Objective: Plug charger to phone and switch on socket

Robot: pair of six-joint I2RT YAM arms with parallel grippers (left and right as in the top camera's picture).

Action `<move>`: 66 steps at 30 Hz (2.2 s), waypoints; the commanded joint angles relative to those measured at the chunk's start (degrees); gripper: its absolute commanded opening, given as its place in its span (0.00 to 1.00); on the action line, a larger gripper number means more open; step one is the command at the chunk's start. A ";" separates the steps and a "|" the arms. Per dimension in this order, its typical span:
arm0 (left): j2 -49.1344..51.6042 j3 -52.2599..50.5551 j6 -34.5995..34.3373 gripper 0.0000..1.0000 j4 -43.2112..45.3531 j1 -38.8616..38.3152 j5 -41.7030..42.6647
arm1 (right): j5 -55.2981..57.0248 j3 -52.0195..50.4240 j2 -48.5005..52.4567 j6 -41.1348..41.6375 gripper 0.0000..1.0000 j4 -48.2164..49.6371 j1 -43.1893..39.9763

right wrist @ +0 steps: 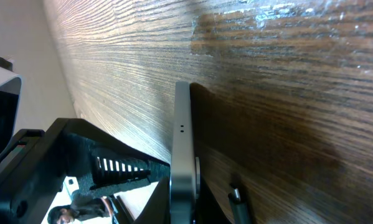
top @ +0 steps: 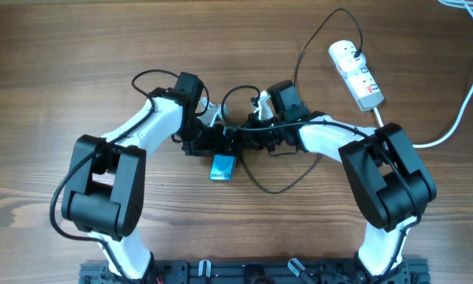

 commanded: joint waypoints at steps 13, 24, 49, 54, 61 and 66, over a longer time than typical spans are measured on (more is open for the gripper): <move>-9.27 -0.04 6.97 0.91 -1.31 8.20 24.09 | -33.20 0.46 0.83 5.68 0.04 21.64 -7.13; -12.24 -0.04 6.88 0.77 0.85 9.55 43.17 | -35.93 0.46 0.83 21.97 0.04 42.38 -6.95; -12.24 -0.04 6.88 0.17 1.75 9.55 48.81 | -32.13 0.46 0.83 33.42 0.04 60.04 -6.95; -12.24 -0.04 6.88 0.05 1.68 9.55 47.45 | -32.13 0.46 0.83 33.42 0.05 60.04 -6.95; -12.22 -0.04 6.88 0.04 1.70 9.55 45.92 | -31.19 0.46 0.83 33.35 0.40 60.04 -6.97; -12.22 -0.07 6.86 0.04 1.36 9.55 42.91 | -28.13 0.46 0.83 30.12 0.80 59.28 -7.08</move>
